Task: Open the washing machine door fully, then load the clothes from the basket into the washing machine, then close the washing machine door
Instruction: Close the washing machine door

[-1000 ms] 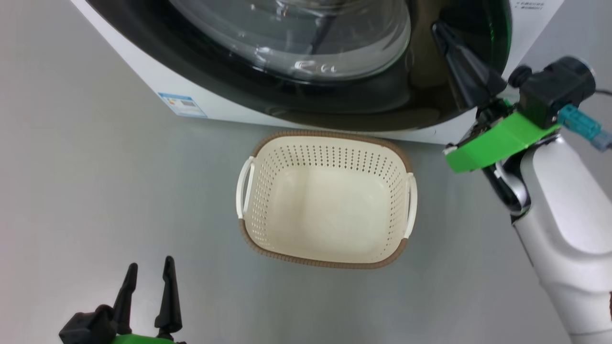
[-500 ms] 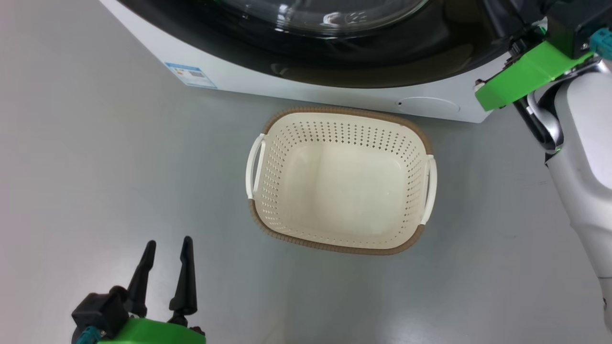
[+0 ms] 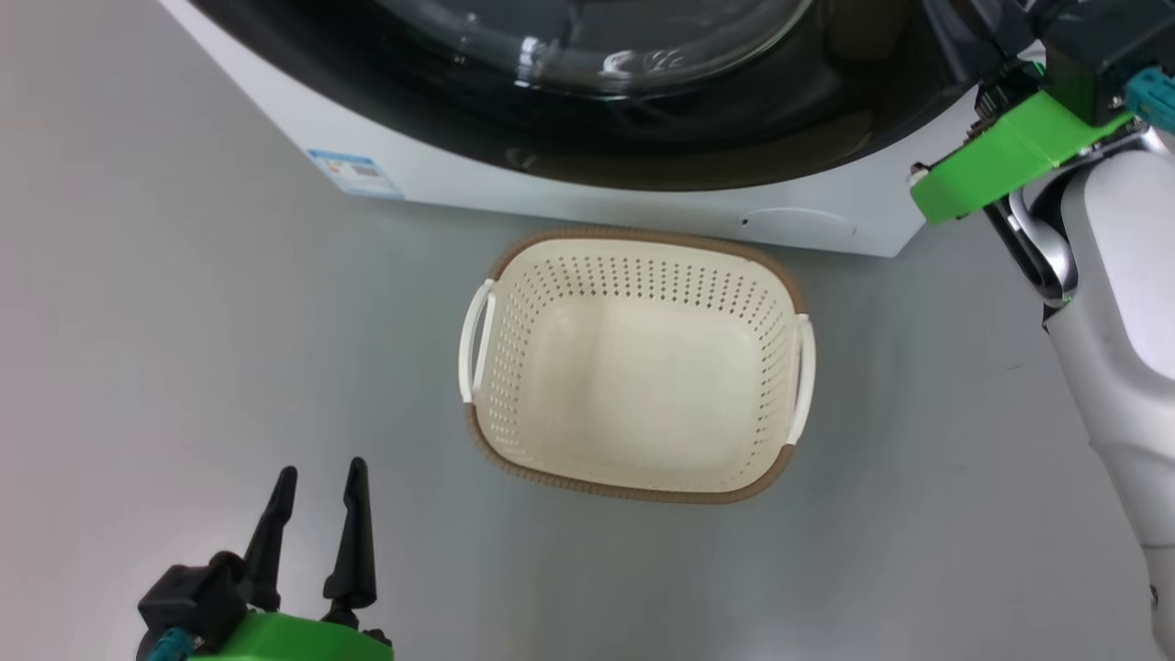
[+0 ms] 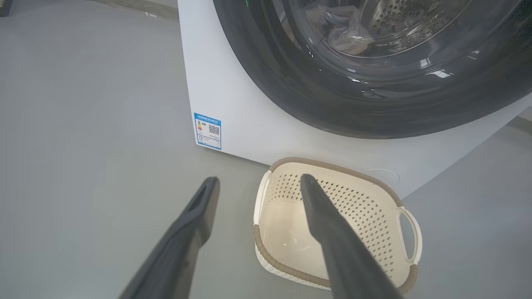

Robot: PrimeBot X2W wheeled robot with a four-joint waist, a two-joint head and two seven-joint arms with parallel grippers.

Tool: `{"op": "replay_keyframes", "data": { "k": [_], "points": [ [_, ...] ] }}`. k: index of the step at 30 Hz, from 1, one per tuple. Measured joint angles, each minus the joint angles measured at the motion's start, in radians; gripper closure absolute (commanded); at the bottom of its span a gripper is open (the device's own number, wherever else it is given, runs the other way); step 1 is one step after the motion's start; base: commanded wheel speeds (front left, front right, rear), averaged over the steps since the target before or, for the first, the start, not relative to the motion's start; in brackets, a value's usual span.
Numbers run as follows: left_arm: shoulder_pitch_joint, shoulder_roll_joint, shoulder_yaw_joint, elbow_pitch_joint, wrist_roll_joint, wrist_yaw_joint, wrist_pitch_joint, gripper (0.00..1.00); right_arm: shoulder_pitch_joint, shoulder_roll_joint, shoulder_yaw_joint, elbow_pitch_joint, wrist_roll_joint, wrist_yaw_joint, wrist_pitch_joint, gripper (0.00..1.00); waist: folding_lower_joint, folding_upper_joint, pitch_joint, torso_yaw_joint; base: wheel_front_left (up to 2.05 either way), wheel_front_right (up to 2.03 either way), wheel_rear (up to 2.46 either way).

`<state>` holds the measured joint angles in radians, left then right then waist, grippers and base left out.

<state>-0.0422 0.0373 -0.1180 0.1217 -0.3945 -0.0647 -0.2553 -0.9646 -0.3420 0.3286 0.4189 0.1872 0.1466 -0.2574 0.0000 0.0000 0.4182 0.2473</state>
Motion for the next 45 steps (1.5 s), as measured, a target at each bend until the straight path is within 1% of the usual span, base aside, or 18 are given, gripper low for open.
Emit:
{"op": "replay_keyframes", "data": {
  "k": [3, 4, 5, 7, 8, 9, 10, 11, 12, 19, 21, 22, 23, 26, 31, 32, 37, 45],
  "points": [
    [0.001, 0.0, 0.004, 0.006, 0.001, 0.0, 0.0, 0.0, 0.036, 0.001, -0.019, -0.032, 0.007, -0.009, 0.0, 1.0, 0.0, 0.0, -0.021, -0.013, 0.0, 0.0, 0.0],
    [0.002, 0.0, 0.006, 0.009, 0.002, 0.0, 0.0, 0.0, 0.052, 0.002, -0.028, -0.045, 0.009, -0.009, 0.0, 0.98, 0.0, 0.0, -0.028, -0.018, 0.0, 0.0, 0.0],
    [0.002, 0.0, 0.008, 0.012, 0.002, 0.0, 0.0, 0.0, 0.071, 0.005, -0.039, -0.061, 0.012, -0.009, 0.0, 0.88, 0.0, 0.0, -0.036, -0.023, 0.0, 0.0, 0.0],
    [0.003, 0.0, 0.014, 0.02, 0.002, 0.0, 0.0, 0.0, 0.114, 0.01, -0.048, -0.091, 0.021, -0.009, 0.0, 0.74, 0.0, 0.0, -0.054, -0.033, 0.0, 0.0, 0.0],
    [0.003, 0.0, 0.017, 0.024, 0.002, -0.001, 0.0, 0.0, 0.138, 0.015, -0.051, -0.104, 0.032, -0.009, 0.0, 0.65, 0.0, 0.0, -0.063, -0.037, 0.0, 0.0, 0.0],
    [0.004, 0.0, 0.02, 0.026, 0.002, 0.0, 0.0, 0.0, 0.166, 0.021, -0.057, -0.117, 0.038, -0.009, 0.0, 0.55, 0.0, 0.0, -0.072, -0.042, 0.0, 0.0, 0.0],
    [0.005, 0.0, 0.025, 0.028, 0.002, 0.0, 0.0, 0.0, 0.195, 0.024, -0.063, -0.133, 0.04, -0.009, 0.0, 0.25, 0.0, 0.0, -0.082, -0.048, 0.0, 0.0, 0.0],
    [0.007, 0.0, 0.029, 0.03, 0.002, 0.0, 0.0, 0.0, 0.223, 0.025, -0.066, -0.149, 0.043, -0.009, 0.0, 0.01, 0.0, 0.0, -0.092, -0.053, 0.0, 0.0, 0.0],
    [0.011, 0.0, 0.032, 0.031, 0.002, 0.0, 0.0, 0.0, 0.251, 0.028, -0.076, -0.164, 0.044, -0.009, 0.0, 0.0, 0.0, 0.0, -0.102, -0.058, 0.0, 0.0, 0.0],
    [0.057, 0.001, 0.053, 0.035, 0.001, 0.009, 0.0, 0.0, 0.438, 0.045, -0.12, -0.263, 0.044, -0.009, 0.0, 0.0, 0.0, 0.0, -0.174, -0.104, 0.0, 0.0, 0.0],
    [0.069, 0.001, 0.061, 0.035, -0.008, 0.009, 0.0, 0.0, 0.49, 0.058, -0.132, -0.286, 0.044, -0.009, 0.0, 0.0, 0.0, 0.0, -0.195, -0.119, 0.0, 0.0, 0.0],
    [0.069, 0.001, 0.061, 0.035, -0.008, 0.009, 0.0, 0.0, 0.49, 0.058, -0.132, -0.286, 0.044, -0.009, 0.0, 0.0, 0.0, 0.0, -0.195, -0.119, 0.0, 0.0, 0.0],
    [0.082, 0.001, 0.066, 0.034, -0.012, 0.009, 0.0, 0.0, 0.541, 0.07, -0.148, -0.307, 0.044, -0.009, 0.0, 0.0, 0.0, 0.0, -0.216, -0.135, 0.0, 0.0, 0.0],
    [0.108, 0.001, 0.071, 0.033, -0.012, 0.013, 0.0, 0.0, 0.627, 0.091, -0.166, -0.333, 0.044, -0.009, 0.0, 0.0, 0.0, 0.0, -0.251, -0.157, 0.0, 0.0, 0.0],
    [0.153, 0.002, 0.076, 0.031, -0.006, 0.025, 0.0, 0.0, 0.781, 0.118, -0.198, -0.362, 0.039, -0.009, 0.0, 0.0, 0.0, 0.0, -0.318, -0.199, 0.0, 0.0, 0.0],
    [0.153, 0.002, 0.076, 0.031, -0.006, 0.025, 0.0, 0.0, 0.781, 0.118, -0.198, -0.362, 0.039, -0.009, 0.0, 0.0, 0.0, 0.0, -0.318, -0.199, 0.0, 0.0, 0.0],
    [0.18, 0.002, 0.068, 0.029, -0.001, 0.035, 0.0, 0.0, 0.918, 0.136, -0.262, -0.373, 0.023, -0.009, 0.0, 0.0, 0.0, 0.0, -0.375, -0.231, 0.0, 0.0, 0.0],
    [0.208, 0.003, 0.07, 0.016, -0.001, 0.043, 0.0, 0.0, 1.013, 0.18, -0.297, -0.387, -0.003, -0.009, 0.0, 0.0, 0.0, 0.0, -0.41, -0.255, 0.0, 0.0, 0.0]
  ]
}}
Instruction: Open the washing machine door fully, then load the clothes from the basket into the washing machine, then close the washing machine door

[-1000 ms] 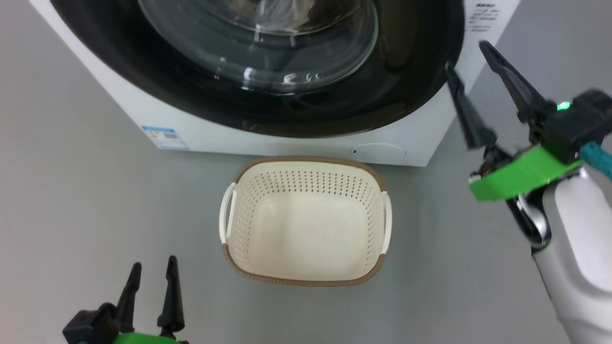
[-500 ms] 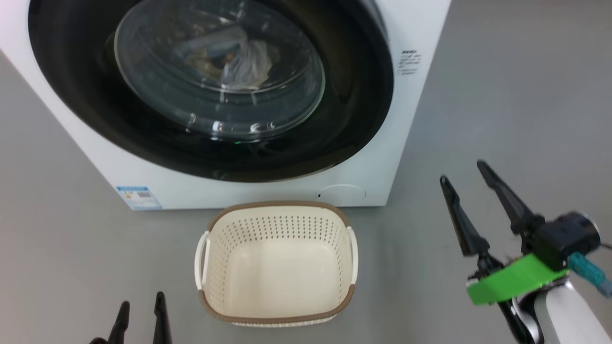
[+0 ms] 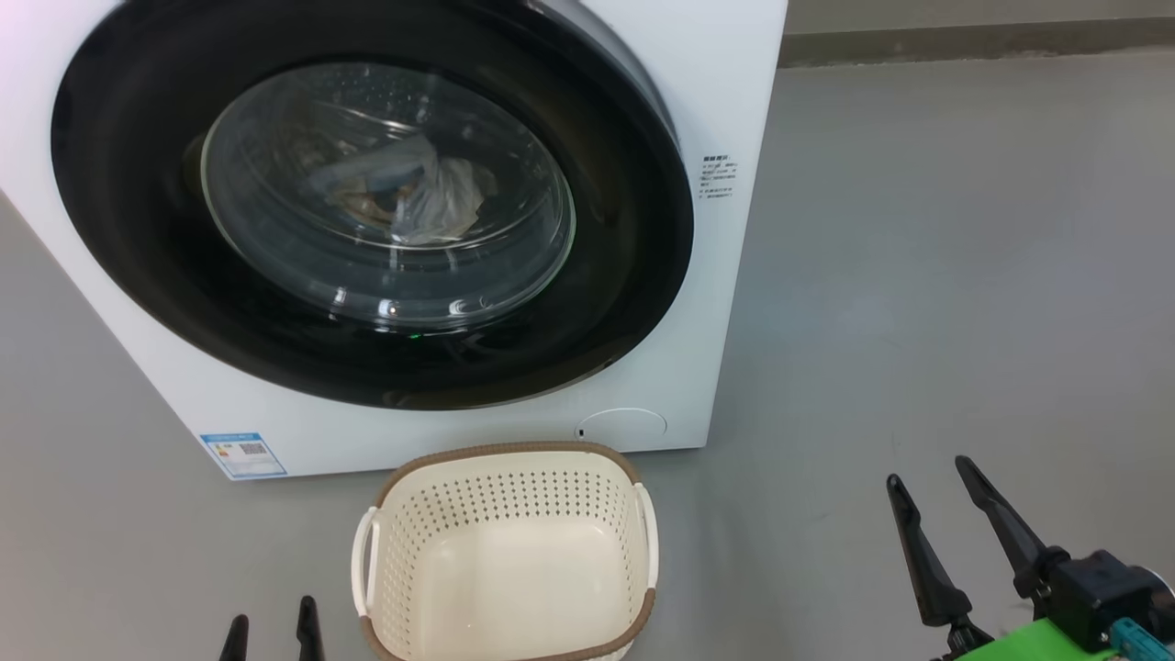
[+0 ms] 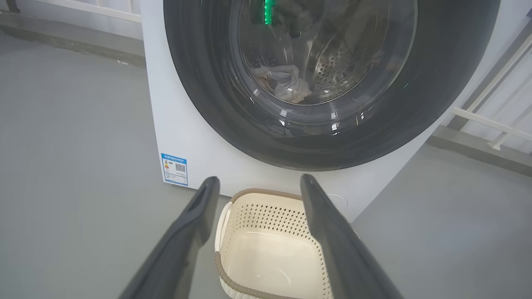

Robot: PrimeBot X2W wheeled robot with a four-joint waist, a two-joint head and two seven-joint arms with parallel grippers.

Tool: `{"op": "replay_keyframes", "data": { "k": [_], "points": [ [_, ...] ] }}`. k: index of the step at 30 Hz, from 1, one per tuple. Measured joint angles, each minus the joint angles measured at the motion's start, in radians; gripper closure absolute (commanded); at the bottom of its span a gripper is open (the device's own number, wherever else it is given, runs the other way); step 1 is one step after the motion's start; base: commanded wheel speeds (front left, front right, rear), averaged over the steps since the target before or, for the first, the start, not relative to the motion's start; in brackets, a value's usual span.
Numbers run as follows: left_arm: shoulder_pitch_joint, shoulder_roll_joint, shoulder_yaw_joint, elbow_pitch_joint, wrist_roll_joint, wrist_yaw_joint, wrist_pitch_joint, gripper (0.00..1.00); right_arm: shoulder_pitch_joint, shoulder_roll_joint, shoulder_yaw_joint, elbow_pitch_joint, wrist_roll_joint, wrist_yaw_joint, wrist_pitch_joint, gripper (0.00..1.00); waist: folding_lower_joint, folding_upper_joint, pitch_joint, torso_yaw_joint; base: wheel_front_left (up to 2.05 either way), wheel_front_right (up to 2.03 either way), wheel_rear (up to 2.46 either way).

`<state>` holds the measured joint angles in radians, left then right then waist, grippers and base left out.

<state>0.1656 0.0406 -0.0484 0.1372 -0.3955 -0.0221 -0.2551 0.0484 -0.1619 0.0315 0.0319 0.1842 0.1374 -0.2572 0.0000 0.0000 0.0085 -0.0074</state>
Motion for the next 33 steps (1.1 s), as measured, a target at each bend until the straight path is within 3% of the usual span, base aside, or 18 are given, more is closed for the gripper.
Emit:
{"op": "replay_keyframes", "data": {
  "k": [33],
  "points": [
    [0.021, 0.0, 0.024, -0.022, 0.013, -0.027, 0.0, 0.0, 0.059, 0.033, -0.066, -0.014, -0.007, 0.0, 0.0, 0.0, 0.0, 0.0, -0.011, -0.01, 0.0, 0.0, 0.0]
  ]
}}
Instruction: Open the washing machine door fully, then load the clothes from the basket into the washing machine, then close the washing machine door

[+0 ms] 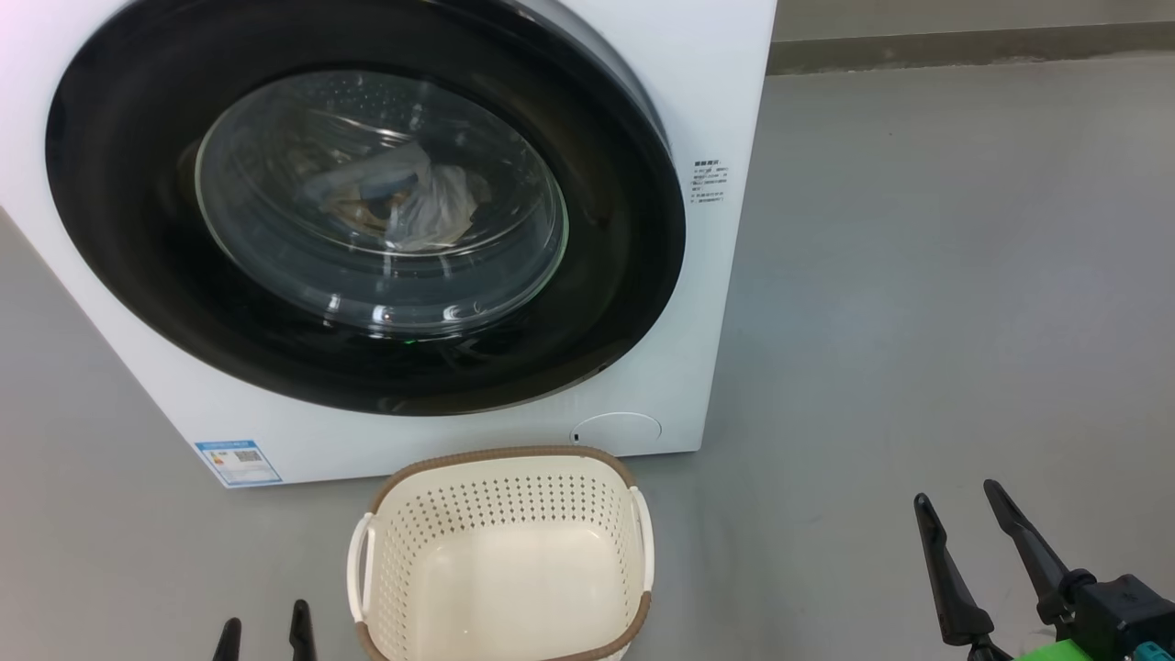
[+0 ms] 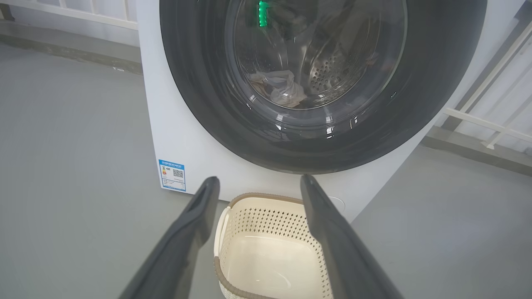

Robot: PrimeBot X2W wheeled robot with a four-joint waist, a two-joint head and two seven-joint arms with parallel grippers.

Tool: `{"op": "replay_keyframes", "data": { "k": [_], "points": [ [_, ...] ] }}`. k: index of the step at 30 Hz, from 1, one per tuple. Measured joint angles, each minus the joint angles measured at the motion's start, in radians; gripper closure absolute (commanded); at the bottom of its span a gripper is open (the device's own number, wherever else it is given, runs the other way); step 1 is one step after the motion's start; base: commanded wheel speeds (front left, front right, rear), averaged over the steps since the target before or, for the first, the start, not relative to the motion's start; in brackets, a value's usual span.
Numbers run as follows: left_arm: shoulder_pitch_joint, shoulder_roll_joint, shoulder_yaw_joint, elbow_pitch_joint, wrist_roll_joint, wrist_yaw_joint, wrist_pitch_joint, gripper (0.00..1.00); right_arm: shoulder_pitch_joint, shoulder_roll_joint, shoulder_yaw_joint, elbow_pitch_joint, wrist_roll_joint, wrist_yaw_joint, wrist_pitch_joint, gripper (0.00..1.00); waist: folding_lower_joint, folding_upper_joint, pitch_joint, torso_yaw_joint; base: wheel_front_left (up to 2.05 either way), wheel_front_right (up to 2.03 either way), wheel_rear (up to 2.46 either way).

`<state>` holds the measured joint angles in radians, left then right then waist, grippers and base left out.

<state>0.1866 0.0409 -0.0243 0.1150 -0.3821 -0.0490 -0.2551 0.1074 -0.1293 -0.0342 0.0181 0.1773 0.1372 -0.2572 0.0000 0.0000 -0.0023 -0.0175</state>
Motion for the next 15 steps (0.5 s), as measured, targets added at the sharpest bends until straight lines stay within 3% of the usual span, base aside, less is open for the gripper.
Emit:
{"op": "replay_keyframes", "data": {
  "k": [3, 4, 15],
  "points": [
    [0.0, 0.0, -0.002, 0.0, 0.0, -0.007, 0.0, 0.0, 0.0, 0.0, -0.001, 0.0, 0.0, 0.0, 0.0, 0.0, 0.0, 0.0, 0.0, -0.002, 0.0, 0.0, 0.0],
    [0.0, 0.0, -0.002, 0.001, 0.0, -0.009, 0.0, 1.0, 0.0, 0.0, -0.001, 0.001, 0.0, 0.0, 0.0, 1.0, 0.0, 0.0, 0.0, -0.003, 0.0, 0.0, 0.0],
    [0.001, -0.018, -0.006, 0.055, -0.065, -0.009, 0.021, 1.0, 0.013, 0.014, 0.002, 0.064, 0.075, 0.001, 0.015, 1.0, 0.0004, 0.0, -0.002, -0.002, 0.0, 0.0, 0.0]
  ]
}}
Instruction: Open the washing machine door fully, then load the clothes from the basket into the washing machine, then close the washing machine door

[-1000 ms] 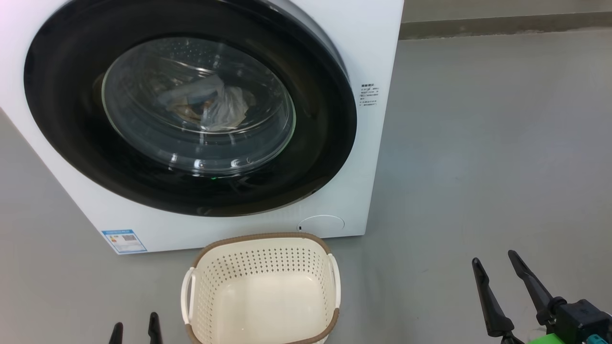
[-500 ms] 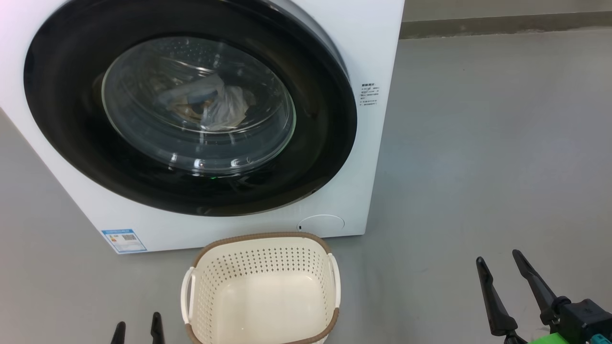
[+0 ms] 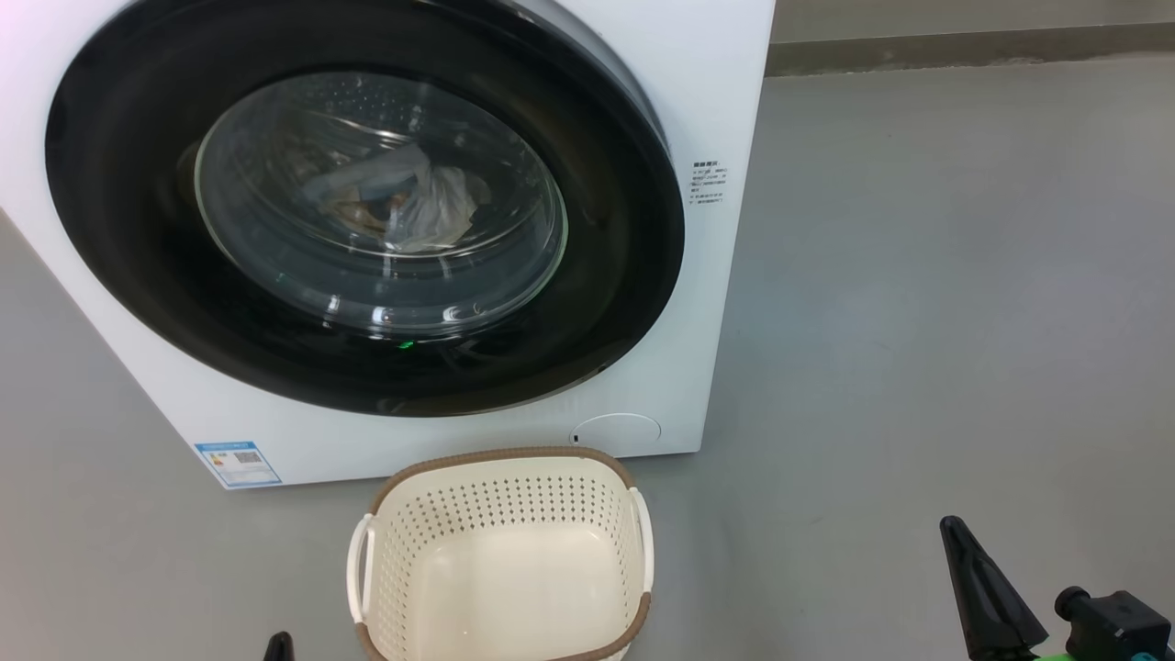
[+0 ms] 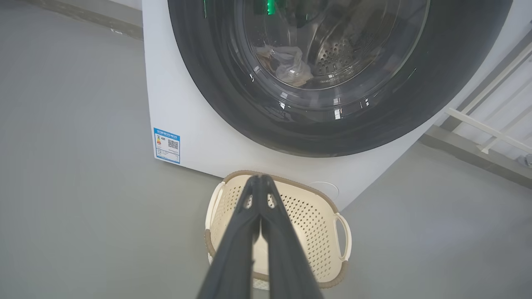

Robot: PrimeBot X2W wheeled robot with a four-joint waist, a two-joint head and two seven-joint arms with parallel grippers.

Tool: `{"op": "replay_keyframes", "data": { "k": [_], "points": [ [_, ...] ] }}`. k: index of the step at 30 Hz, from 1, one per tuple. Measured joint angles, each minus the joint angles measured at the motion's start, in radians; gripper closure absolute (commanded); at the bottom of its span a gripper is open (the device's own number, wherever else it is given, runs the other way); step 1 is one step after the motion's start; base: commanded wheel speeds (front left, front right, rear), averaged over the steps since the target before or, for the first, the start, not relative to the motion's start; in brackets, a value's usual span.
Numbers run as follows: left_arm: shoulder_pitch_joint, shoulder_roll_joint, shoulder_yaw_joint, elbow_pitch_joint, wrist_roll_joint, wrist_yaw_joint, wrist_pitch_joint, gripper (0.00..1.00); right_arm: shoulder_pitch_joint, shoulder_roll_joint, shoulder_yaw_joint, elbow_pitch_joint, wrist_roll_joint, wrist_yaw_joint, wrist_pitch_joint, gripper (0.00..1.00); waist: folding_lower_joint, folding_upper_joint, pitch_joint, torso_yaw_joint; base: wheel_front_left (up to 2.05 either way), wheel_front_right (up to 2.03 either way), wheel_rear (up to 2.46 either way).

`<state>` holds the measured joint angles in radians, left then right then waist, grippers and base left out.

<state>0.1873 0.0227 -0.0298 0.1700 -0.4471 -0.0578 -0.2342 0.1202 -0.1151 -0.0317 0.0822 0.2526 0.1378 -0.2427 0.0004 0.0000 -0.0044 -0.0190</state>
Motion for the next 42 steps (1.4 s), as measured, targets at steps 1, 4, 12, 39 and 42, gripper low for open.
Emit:
{"op": "replay_keyframes", "data": {
  "k": [1, 4, 12, 39, 42],
  "points": [
    [0.0, 0.0, 0.001, 0.0, -0.011, 0.0, 0.005, 1.0, 0.0, 0.0, 0.0, 0.002, 0.008, 0.0, 0.005, 1.0, 0.0, 0.0001, 0.0, 0.0, 0.0, 0.0, 0.0],
    [-0.001, 0.0, 0.002, 0.005, -0.035, -0.001, 0.008, 1.0, 0.0, 0.0, 0.0, 0.009, 0.049, 0.0, 0.011, 1.0, -0.0002, 0.0, 0.002, 0.001, 0.0, 0.0, 0.0],
    [-0.005, 0.0, 0.008, 0.011, -0.114, -0.004, 0.034, 1.0, -0.003, 0.0, 0.0, 0.021, 0.137, 0.0, 0.03, 1.0, -0.0002, 0.0, 0.003, 0.002, 0.0, 0.0, 0.0],
    [-0.067, 0.001, 0.035, 0.033, -0.379, -0.019, 0.113, 1.0, -0.047, 0.012, -0.009, 0.061, 0.454, 0.0, 0.1, 1.0, -0.0003, 0.0001, 0.004, 0.006, 0.0, 0.0, 0.0],
    [-0.074, 0.001, 0.037, 0.034, -0.405, -0.023, 0.12, 1.0, -0.05, 0.012, -0.011, 0.066, 0.494, 0.0, 0.109, 1.0, -0.0003, 0.0001, 0.004, 0.007, 0.0, 0.0, 0.0]
  ]
}}
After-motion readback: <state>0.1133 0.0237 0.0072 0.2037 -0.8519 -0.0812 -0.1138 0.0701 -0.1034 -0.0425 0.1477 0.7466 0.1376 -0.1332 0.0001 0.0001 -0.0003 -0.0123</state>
